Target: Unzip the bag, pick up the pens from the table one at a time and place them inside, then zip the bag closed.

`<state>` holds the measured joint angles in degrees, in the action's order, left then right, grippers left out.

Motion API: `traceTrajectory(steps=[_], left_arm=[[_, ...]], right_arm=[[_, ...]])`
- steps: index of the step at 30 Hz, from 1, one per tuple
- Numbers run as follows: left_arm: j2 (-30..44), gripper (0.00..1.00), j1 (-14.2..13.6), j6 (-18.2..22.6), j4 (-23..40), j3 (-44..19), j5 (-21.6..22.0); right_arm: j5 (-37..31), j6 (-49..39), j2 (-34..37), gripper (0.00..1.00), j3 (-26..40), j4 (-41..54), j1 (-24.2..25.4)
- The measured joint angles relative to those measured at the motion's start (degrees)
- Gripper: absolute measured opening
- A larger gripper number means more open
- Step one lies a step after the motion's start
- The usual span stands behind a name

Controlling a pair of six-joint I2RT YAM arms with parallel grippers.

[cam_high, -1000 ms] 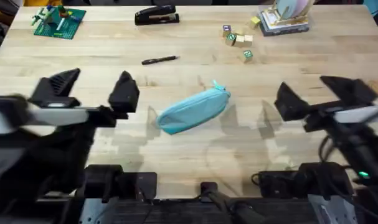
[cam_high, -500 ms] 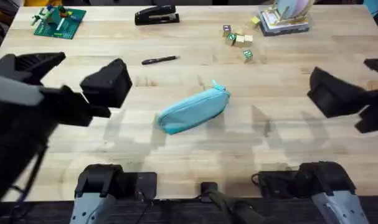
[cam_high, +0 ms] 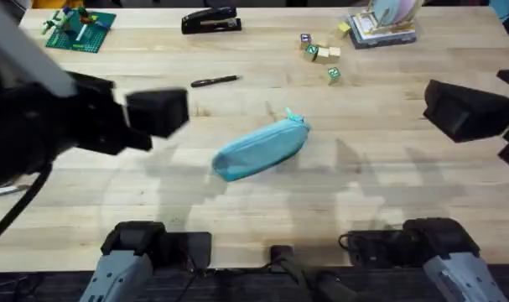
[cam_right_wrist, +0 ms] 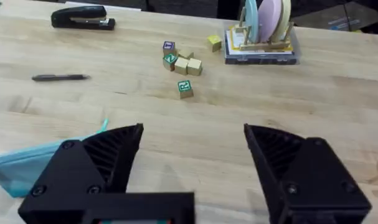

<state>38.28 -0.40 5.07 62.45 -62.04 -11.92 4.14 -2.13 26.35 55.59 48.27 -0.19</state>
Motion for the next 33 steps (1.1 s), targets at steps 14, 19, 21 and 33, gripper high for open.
traceTrajectory(steps=[14, 19, 21, 33], left_arm=[[12.7, 0.995, -0.1, 19.9, 7.0, 0.0, -10.2], [18.1, 0.995, -4.1, 23.7, 8.1, 0.0, -11.2], [20.1, 0.995, -6.6, 25.4, 8.4, 0.0, -11.5], [33.8, 0.995, -14.8, 29.8, 8.2, 0.0, -11.5]], right_arm=[[0.0, 0.0, 0.0, 0.998, 0.1, -1.3, 0.0], [0.0, 0.0, 0.0, 0.998, 0.1, -1.6, 0.0], [0.0, 0.0, 0.0, 0.998, 0.1, -1.6, 0.0], [0.0, 0.0, 0.0, 0.998, 0.1, -1.6, 0.0]])
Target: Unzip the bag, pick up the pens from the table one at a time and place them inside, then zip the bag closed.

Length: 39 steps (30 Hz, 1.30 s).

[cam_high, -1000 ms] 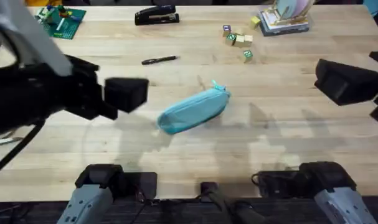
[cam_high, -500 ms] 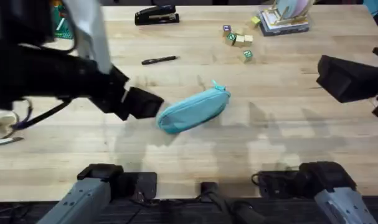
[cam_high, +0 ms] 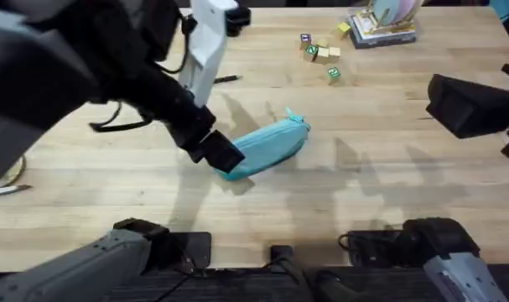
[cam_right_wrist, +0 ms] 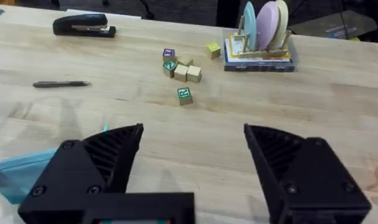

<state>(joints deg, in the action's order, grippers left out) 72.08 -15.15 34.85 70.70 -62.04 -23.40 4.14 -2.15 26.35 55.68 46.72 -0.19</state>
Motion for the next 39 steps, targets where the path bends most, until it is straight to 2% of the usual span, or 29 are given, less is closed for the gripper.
traceTrajectory(steps=[10, 17, 20, 28, 38, 39], left_arm=[[10.7, 0.995, -0.6, 0.3, -2.4, 0.0, 0.0], [15.2, 0.994, -0.6, 0.0, -2.6, 0.0, 0.0], [15.9, 0.993, -0.6, -0.4, -2.6, 0.0, 0.0], [16.1, 0.993, -0.6, -5.4, -2.3, 0.0, -0.9], [16.1, 0.994, -0.6, -6.6, -2.1, 0.0, -1.0], [16.1, 0.955, -0.6, -6.8, -2.1, 0.0, -1.0]], right_arm=[[0.0, 0.0, 0.0, 0.998, 0.0, 0.0, 0.0], [0.0, 0.0, 0.0, 0.998, 0.0, 0.0, 0.0], [0.0, 0.0, 0.0, 0.998, 0.0, 0.0, 0.0], [0.0, -0.5, 0.0, 0.998, 0.0, 0.0, 0.0], [0.0, -0.9, 0.0, 0.998, 0.0, 0.0, 0.0], [0.0, -0.9, 0.0, 0.998, 0.0, 0.0, 0.0]])
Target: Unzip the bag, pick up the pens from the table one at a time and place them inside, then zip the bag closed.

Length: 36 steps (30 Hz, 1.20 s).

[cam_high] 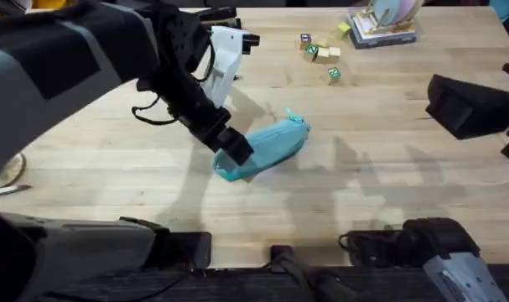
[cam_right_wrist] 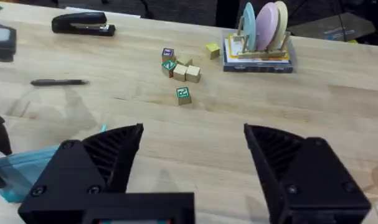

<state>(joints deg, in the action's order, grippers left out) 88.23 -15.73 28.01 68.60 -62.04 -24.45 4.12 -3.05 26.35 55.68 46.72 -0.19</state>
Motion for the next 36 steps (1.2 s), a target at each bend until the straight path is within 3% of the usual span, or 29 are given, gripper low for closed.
traceTrajectory(steps=[4, 7, 8, 19, 25, 36], left_arm=[[0.0, 0.615, 0.0, -0.2, 0.0, 0.0, 0.0], [0.0, 0.175, -0.1, -0.4, -0.2, 0.0, -0.8], [0.0, 0.078, -0.2, -0.1, -0.6, 0.0, -0.7], [0.0, 0.040, -0.3, -0.2, -1.1, 0.0, -0.6], [0.0, 0.041, -0.3, -0.2, -1.4, 0.0, -0.4], [0.0, 0.042, -0.3, -0.2, -1.5, 0.0, -0.4]], right_arm=[[0.0, 0.0, 0.0, 0.998, 0.0, 0.0, 0.0], [0.0, -0.1, 0.0, 0.998, 0.0, 0.0, 0.0], [0.0, -0.2, 0.0, 0.998, 0.0, 0.0, 0.0], [0.3, -0.2, 0.0, 0.998, 0.0, -0.6, 0.0], [4.6, -0.4, 0.8, 0.998, 0.1, -0.6, 0.0], [19.7, -0.4, 15.7, 0.998, 0.3, -0.8, 0.0]])
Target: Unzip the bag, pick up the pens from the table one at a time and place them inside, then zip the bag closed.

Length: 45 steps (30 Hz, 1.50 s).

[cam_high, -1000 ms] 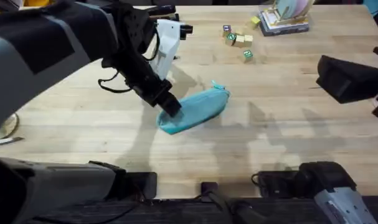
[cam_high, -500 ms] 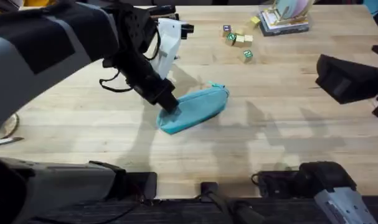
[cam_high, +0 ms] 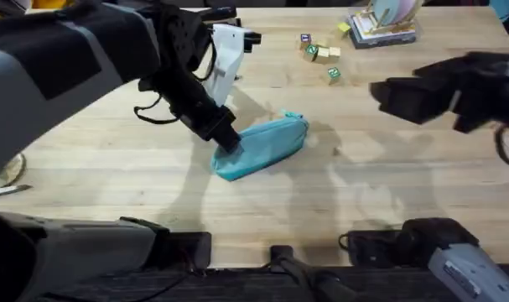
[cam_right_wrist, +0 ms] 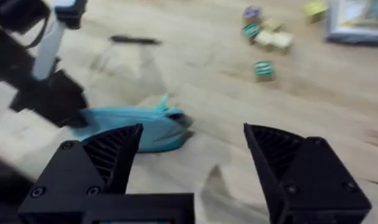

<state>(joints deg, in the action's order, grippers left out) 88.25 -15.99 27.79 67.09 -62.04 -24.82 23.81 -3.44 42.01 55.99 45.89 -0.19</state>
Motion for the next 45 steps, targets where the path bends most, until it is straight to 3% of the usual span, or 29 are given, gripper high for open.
traceTrajectory(steps=[10, 16, 24, 33, 45], left_arm=[[0.0, 0.042, 0.0, 0.0, 0.0, 0.0, 0.0], [0.0, 0.042, 0.0, 0.0, 0.0, 0.0, 0.0], [0.0, 0.042, 0.0, 0.0, -0.1, 0.0, 0.0], [0.0, 0.042, 0.0, 0.0, -0.1, 0.0, 0.0], [0.0, 0.042, 0.0, 0.0, -0.1, 0.0, 0.0]], right_arm=[[15.2, 0.0, 15.6, 0.998, 0.0, -1.2, 0.0], [19.5, 1.4, 23.6, 0.997, 0.0, -3.6, -0.9], [21.1, 4.1, 29.3, 0.997, 0.0, -5.3, -5.5], [21.2, 7.8, 32.1, 0.997, 0.0, -11.6, -6.3], [16.9, 8.0, 40.2, 0.997, 0.0, -16.0, -12.8]])
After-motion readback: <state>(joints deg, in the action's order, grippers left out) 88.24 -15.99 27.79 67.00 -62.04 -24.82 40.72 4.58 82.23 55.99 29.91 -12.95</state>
